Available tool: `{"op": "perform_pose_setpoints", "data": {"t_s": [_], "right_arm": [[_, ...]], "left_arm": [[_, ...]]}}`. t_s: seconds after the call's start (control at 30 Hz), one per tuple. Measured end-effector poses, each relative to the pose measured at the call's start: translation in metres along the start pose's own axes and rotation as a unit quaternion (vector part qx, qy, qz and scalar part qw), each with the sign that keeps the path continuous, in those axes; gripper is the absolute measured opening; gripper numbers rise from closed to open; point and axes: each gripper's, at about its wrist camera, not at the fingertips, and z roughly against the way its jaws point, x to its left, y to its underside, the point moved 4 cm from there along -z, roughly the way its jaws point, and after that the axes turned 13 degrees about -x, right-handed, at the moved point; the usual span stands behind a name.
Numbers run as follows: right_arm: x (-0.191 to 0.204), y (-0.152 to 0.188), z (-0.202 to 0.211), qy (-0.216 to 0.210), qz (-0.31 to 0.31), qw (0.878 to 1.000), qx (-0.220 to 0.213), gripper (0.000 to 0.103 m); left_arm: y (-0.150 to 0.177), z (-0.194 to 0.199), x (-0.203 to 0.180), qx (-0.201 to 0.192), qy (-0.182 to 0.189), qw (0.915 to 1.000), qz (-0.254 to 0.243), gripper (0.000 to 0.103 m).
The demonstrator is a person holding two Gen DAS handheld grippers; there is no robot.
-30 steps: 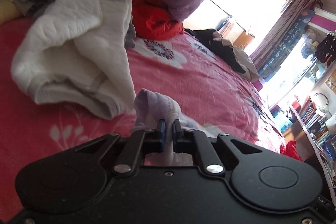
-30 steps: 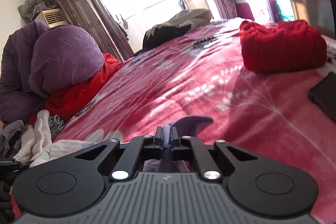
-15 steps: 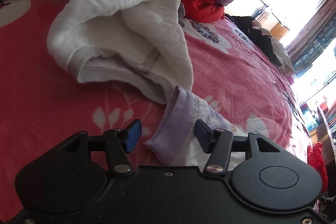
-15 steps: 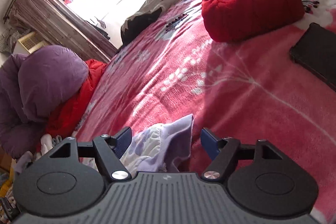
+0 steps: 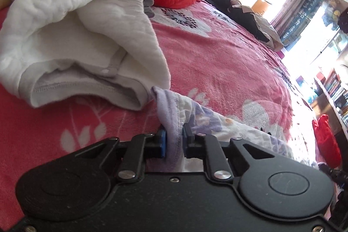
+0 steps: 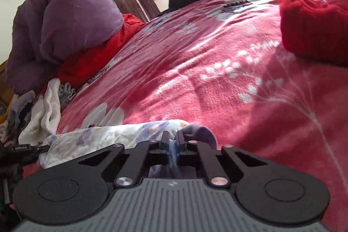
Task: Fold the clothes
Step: 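Release the garment with both tools and move the left tool to the stack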
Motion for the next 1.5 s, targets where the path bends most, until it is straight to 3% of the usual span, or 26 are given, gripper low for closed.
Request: {"op": "perform_pose_setpoints", "data": {"t_s": [0.13,0.2,0.3,0.37,0.47,0.53,0.6,0.67,0.73,0.77,0.83,0.9,0.97,1.0,1.07,1.13,1.3,1.37,1.43,1.5], "right_arm": [[0.005,-0.008,-0.003,-0.020,0.036,0.999,-0.013,0.003],[0.005,-0.015,-0.001,-0.027,0.050,0.998,-0.036,0.002],[-0.002,-0.026,-0.002,-0.023,0.053,0.996,-0.061,0.002],[-0.006,-0.021,-0.009,-0.008,0.053,0.997,-0.047,0.002],[-0.006,-0.014,-0.015,-0.002,0.058,0.998,-0.031,0.002],[-0.003,-0.009,-0.019,-0.003,0.059,0.998,-0.022,0.003],[0.002,-0.004,-0.023,-0.008,0.061,0.998,-0.012,0.003],[0.008,0.001,-0.026,-0.015,0.068,0.998,-0.003,0.004],[0.015,0.006,-0.027,-0.021,0.078,0.997,0.007,0.007],[0.017,0.009,-0.028,-0.022,0.084,0.996,0.012,0.007],[0.019,0.014,-0.030,-0.020,0.090,0.996,0.021,0.007],[0.020,0.018,-0.032,-0.017,0.093,0.995,0.029,0.007],[0.020,0.021,-0.034,-0.016,0.096,0.995,0.034,0.007],[0.020,0.022,-0.035,-0.015,0.098,0.994,0.037,0.007],[0.022,0.024,-0.034,-0.013,0.104,0.994,0.038,0.007],[0.022,0.024,-0.032,-0.012,0.104,0.994,0.038,0.007],[0.021,0.023,-0.028,-0.011,0.100,0.994,0.034,0.007],[0.022,0.024,-0.029,-0.011,0.101,0.994,0.036,0.007],[0.022,0.024,-0.028,-0.009,0.102,0.994,0.037,0.007],[0.022,0.024,-0.027,-0.007,0.102,0.994,0.038,0.007]], "left_arm": [[-0.012,0.009,-0.013,-0.072,0.017,0.9967,-0.033,0.009],[-0.015,0.008,-0.020,-0.085,0.022,0.9949,-0.050,0.009],[-0.007,-0.008,-0.020,-0.014,-0.013,0.9956,-0.091,0.015],[-0.017,-0.001,-0.010,-0.035,-0.030,0.9962,-0.074,0.038],[-0.043,0.010,0.005,-0.086,-0.037,0.9953,-0.024,0.047],[-0.054,0.004,0.012,-0.098,-0.073,0.9916,-0.040,0.052],[-0.059,-0.010,0.023,-0.089,-0.102,0.9900,-0.038,0.052],[-0.059,-0.029,0.035,-0.061,-0.104,0.9924,-0.022,0.063],[-0.054,-0.044,0.039,-0.044,-0.111,0.9922,-0.037,0.064],[-0.051,-0.046,0.037,-0.051,-0.106,0.9913,-0.060,0.053],[-0.046,-0.048,0.025,-0.053,-0.109,0.9819,-0.146,0.030],[-0.046,-0.047,0.021,-0.054,-0.108,0.9759,-0.181,0.012],[-0.051,-0.044,0.026,-0.060,-0.111,0.9738,-0.189,0.009],[-0.055,-0.039,0.031,-0.071,-0.130,0.9688,-0.199,0.009],[-0.067,-0.026,0.041,-0.101,-0.189,0.9444,-0.250,0.008],[-0.083,-0.008,0.056,-0.132,-0.256,0.9141,-0.285,0.007],[-0.114,0.034,0.124,-0.163,-0.407,0.8581,-0.267,0.000],[-0.117,0.043,0.153,-0.153,-0.426,0.8658,-0.213,0.000],[-0.115,0.044,0.172,-0.135,-0.429,0.8793,-0.157,0.000],[-0.112,0.048,0.174,-0.135,-0.436,0.8795,-0.134,0.000]]}}
